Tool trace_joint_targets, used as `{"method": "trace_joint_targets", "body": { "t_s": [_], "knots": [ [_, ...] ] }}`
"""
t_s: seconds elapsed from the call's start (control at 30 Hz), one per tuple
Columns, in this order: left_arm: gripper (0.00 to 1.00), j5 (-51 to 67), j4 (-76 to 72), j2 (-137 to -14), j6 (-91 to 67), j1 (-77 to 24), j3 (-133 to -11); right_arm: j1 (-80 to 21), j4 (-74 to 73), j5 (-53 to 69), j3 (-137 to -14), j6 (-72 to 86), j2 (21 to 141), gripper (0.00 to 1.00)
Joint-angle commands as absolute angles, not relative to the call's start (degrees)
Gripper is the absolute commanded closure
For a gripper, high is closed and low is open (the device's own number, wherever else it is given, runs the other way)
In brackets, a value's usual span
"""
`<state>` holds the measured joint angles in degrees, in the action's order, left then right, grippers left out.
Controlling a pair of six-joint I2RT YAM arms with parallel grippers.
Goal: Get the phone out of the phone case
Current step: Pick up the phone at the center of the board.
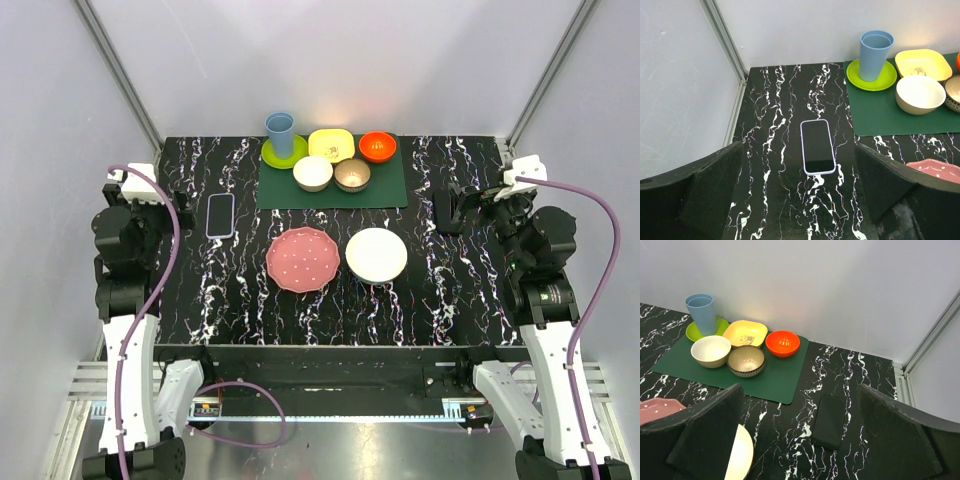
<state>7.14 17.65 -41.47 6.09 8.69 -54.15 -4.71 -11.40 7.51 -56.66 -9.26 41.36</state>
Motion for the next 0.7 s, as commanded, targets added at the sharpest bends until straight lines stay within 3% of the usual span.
{"method": "trace_joint_targets", "body": {
  "t_s": [0.0,0.67],
  "knots": [
    [0.01,8.7,18.1,-43.59,6.59,9.05,-56.51,-4.66,-8.35,10.45,-56.69,-9.85,41.04,0.0],
    [0.01,8.09,18.28,-61.07,7.21,7.56,-61.35,-4.57,-7.74,13.1,-54.76,-10.63,44.03,0.0]
  ]
}}
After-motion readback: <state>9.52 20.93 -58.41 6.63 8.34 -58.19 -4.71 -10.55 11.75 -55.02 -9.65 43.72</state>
